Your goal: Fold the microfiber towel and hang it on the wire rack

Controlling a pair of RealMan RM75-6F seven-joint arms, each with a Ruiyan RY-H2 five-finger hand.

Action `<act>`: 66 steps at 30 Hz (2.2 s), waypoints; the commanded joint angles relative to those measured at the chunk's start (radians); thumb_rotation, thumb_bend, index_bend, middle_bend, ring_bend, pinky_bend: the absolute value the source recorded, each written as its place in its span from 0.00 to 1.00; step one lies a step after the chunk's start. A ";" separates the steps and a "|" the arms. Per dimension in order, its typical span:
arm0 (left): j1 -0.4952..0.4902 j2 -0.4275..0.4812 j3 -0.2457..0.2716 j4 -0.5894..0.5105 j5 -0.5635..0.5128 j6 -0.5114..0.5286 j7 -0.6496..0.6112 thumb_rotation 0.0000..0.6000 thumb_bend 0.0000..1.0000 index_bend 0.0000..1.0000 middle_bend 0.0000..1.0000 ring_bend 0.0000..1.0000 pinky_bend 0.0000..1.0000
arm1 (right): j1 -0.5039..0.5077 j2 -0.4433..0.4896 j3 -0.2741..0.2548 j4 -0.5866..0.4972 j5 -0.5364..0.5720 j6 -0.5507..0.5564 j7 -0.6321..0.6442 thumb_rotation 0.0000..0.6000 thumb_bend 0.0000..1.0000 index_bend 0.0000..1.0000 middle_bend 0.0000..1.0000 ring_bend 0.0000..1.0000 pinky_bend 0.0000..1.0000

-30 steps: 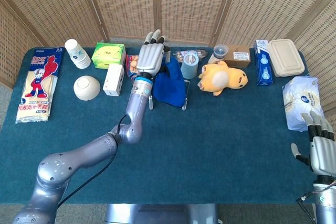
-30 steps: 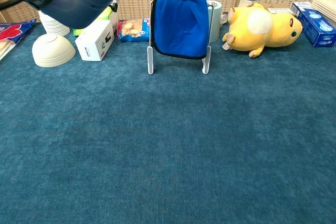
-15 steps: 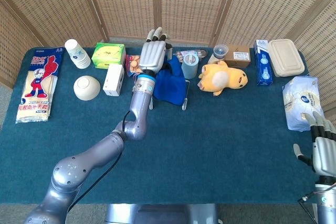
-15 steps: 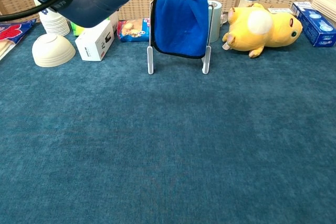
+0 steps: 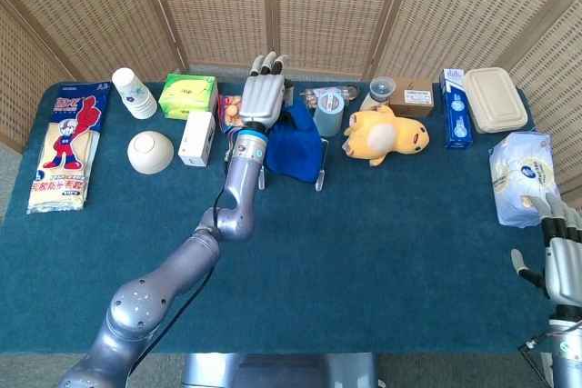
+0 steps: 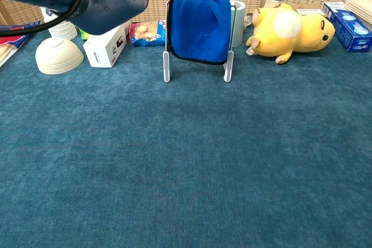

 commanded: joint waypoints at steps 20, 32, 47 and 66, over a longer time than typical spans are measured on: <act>-0.013 0.000 0.007 0.004 0.079 0.062 -0.039 1.00 0.21 0.00 0.00 0.00 0.00 | -0.007 0.003 0.004 -0.007 -0.009 0.009 0.007 1.00 0.30 0.04 0.01 0.00 0.00; 0.190 0.176 0.054 -0.344 0.154 0.244 -0.100 1.00 0.20 0.05 0.00 0.00 0.00 | 0.003 0.028 0.021 -0.022 -0.021 0.013 0.000 1.00 0.31 0.04 0.01 0.00 0.00; 0.592 0.589 0.202 -1.142 0.198 0.442 0.006 1.00 0.20 0.12 0.00 0.00 0.00 | 0.042 0.033 0.032 -0.043 -0.031 -0.019 -0.040 1.00 0.31 0.04 0.01 0.00 0.00; 1.044 0.956 0.488 -1.557 0.434 0.675 -0.127 1.00 0.20 0.18 0.02 0.00 0.00 | 0.080 0.017 0.021 -0.088 -0.045 -0.038 -0.157 1.00 0.31 0.00 0.00 0.00 0.00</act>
